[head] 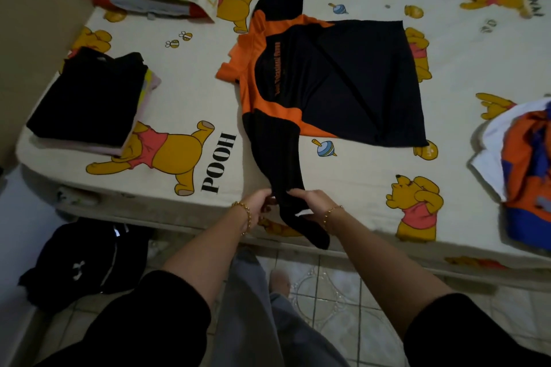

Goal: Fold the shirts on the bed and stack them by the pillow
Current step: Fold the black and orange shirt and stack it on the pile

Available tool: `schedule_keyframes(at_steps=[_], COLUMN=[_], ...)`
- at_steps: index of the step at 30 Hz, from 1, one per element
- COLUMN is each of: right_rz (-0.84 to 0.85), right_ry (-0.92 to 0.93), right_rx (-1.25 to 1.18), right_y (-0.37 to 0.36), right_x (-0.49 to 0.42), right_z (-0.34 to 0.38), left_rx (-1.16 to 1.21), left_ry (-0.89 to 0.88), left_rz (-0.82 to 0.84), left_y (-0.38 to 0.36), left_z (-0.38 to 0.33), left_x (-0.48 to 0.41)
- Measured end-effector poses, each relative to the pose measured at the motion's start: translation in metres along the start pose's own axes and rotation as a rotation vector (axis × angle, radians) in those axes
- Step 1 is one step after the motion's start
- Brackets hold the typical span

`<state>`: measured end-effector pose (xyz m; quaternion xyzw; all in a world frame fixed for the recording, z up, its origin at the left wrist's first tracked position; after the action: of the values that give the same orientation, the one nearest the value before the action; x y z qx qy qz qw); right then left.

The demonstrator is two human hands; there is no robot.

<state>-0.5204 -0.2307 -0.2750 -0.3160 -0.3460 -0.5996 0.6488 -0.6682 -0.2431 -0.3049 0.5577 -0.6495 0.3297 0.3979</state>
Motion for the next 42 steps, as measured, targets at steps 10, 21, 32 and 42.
schedule_keyframes(at_steps=[10, 21, 32, 42], right_rz=[0.102, -0.051, -0.246, -0.163], right_ry=[0.229, 0.192, 0.177, 0.382], right_rx=[-0.011, 0.225, 0.614, 0.514], right_y=[0.017, 0.066, 0.075, 0.018], right_x=[0.035, 0.04, 0.024, -0.017], right_z=[0.005, -0.004, -0.005, 0.13], left_rx=[0.199, 0.178, -0.466, -0.132], left_ry=[-0.071, -0.066, -0.113, -0.383], left_rz=[-0.026, 0.03, -0.261, -0.575], left_y=[-0.021, -0.019, 0.025, 0.106], left_z=[-0.012, 0.0, 0.009, -0.135], left_x=[0.018, 0.028, 0.028, 0.013])
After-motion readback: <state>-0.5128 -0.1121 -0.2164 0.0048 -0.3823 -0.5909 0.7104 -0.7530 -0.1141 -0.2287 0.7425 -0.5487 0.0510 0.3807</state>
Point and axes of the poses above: each hand's wrist, its own x-axis away from the middle knuckle, its own y-axis out of the back of the hand, z = x × y, the point moved 7 cm from there along -x, towards the middle knuckle, and after that the axes turned 10 degrees about -x, right-handed, at the moved point
